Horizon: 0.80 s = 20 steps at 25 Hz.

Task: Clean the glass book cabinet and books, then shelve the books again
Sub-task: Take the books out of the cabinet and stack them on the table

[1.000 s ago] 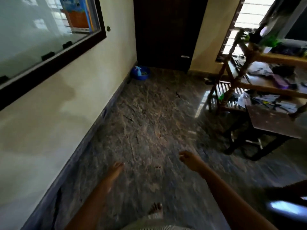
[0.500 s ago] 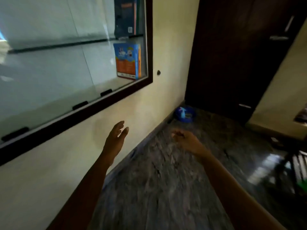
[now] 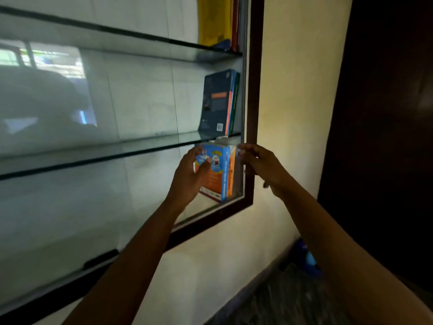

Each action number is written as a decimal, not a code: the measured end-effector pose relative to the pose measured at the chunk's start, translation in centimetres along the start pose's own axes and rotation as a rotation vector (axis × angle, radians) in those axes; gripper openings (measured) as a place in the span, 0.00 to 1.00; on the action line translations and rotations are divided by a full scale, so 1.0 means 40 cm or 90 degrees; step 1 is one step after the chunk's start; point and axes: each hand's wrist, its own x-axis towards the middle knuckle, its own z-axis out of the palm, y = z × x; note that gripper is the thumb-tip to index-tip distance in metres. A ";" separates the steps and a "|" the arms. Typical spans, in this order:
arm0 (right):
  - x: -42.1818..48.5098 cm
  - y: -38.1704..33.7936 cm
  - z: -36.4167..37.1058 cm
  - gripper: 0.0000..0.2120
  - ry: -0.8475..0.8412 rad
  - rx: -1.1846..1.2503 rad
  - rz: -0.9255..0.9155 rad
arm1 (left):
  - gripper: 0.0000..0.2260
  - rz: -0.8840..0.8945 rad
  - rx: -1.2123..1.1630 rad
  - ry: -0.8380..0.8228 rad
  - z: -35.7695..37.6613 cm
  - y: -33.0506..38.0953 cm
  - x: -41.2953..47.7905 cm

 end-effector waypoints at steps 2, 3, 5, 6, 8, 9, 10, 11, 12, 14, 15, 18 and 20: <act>0.142 0.006 -0.004 0.13 0.017 0.007 -0.029 | 0.21 0.029 0.012 -0.023 0.035 -0.026 0.139; 0.210 0.012 -0.001 0.14 0.025 0.016 -0.038 | 0.21 0.039 0.006 -0.028 0.050 -0.046 0.206; 0.335 0.040 0.007 0.16 0.048 0.045 -0.042 | 0.22 0.056 0.004 -0.022 0.085 -0.085 0.335; 0.386 0.057 0.012 0.16 0.062 0.048 -0.035 | 0.22 0.062 0.009 -0.023 0.102 -0.105 0.392; 0.482 0.099 0.027 0.16 0.086 0.039 -0.024 | 0.20 0.059 0.004 -0.040 0.141 -0.134 0.492; 0.532 0.123 0.034 0.15 0.092 0.029 -0.025 | 0.20 0.046 -0.002 -0.043 0.163 -0.151 0.539; 0.580 0.146 0.041 0.15 0.100 0.015 -0.032 | 0.21 0.030 -0.002 -0.043 0.185 -0.169 0.583; 0.624 0.166 0.052 0.14 0.114 -0.006 -0.038 | 0.21 0.013 0.002 -0.043 0.205 -0.184 0.621; 0.661 0.183 0.064 0.14 0.125 -0.032 -0.052 | 0.21 -0.005 0.006 -0.044 0.221 -0.196 0.652; 0.718 0.209 0.089 0.15 0.147 -0.065 -0.105 | 0.21 -0.043 -0.010 -0.039 0.238 -0.215 0.700; 0.731 0.217 0.102 0.16 0.168 -0.066 -0.136 | 0.21 -0.058 -0.021 -0.035 0.243 -0.222 0.719; 0.743 0.248 0.140 0.22 0.220 -0.062 -0.192 | 0.20 -0.078 -0.066 -0.015 0.266 -0.234 0.762; 0.731 0.258 0.149 0.21 0.149 -0.056 -0.259 | 0.21 -0.071 -0.100 0.000 0.281 -0.234 0.780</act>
